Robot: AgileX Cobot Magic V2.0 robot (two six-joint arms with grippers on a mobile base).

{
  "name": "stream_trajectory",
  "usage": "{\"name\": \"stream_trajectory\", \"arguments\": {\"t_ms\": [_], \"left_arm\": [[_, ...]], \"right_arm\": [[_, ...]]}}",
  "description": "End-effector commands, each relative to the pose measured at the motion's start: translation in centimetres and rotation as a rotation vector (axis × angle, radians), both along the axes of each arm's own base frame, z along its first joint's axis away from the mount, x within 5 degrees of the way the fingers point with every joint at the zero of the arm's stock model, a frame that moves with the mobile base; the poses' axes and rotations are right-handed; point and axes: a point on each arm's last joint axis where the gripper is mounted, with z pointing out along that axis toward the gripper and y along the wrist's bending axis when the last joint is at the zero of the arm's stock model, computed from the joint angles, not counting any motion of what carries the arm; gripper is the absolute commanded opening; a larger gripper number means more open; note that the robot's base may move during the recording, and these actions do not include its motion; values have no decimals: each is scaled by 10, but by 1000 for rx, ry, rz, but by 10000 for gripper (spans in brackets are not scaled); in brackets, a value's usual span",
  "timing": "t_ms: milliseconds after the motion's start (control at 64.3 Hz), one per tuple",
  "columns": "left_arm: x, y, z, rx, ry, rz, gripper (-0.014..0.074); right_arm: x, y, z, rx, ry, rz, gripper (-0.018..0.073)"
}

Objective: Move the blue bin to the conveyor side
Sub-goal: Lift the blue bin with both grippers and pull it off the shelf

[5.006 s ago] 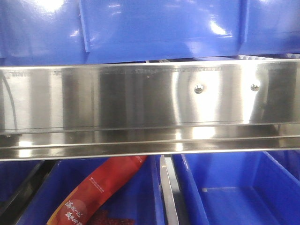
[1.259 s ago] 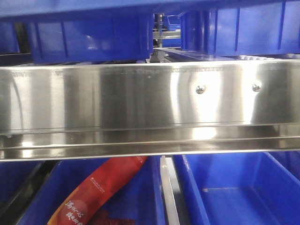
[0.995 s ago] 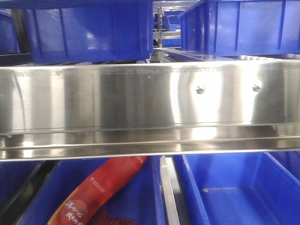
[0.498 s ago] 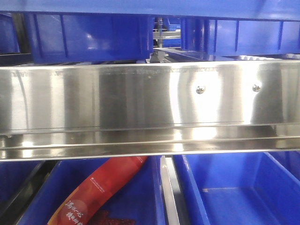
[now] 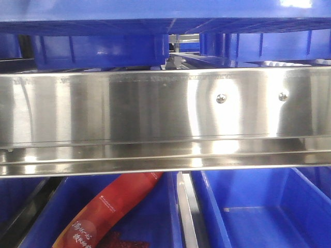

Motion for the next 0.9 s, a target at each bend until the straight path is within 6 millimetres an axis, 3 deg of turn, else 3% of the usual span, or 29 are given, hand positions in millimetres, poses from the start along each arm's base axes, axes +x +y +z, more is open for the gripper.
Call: {"name": "stream_trajectory", "arguments": {"t_ms": [0, 886], "left_arm": [[-6, -1, 18, -6, -134, -21, -9], [-6, -1, 18, -6, -134, -21, -9]], "right_arm": [[-9, -1, 18, 17, -131, 1, -80], [-6, -1, 22, 27, -183, -7, -80]]}}
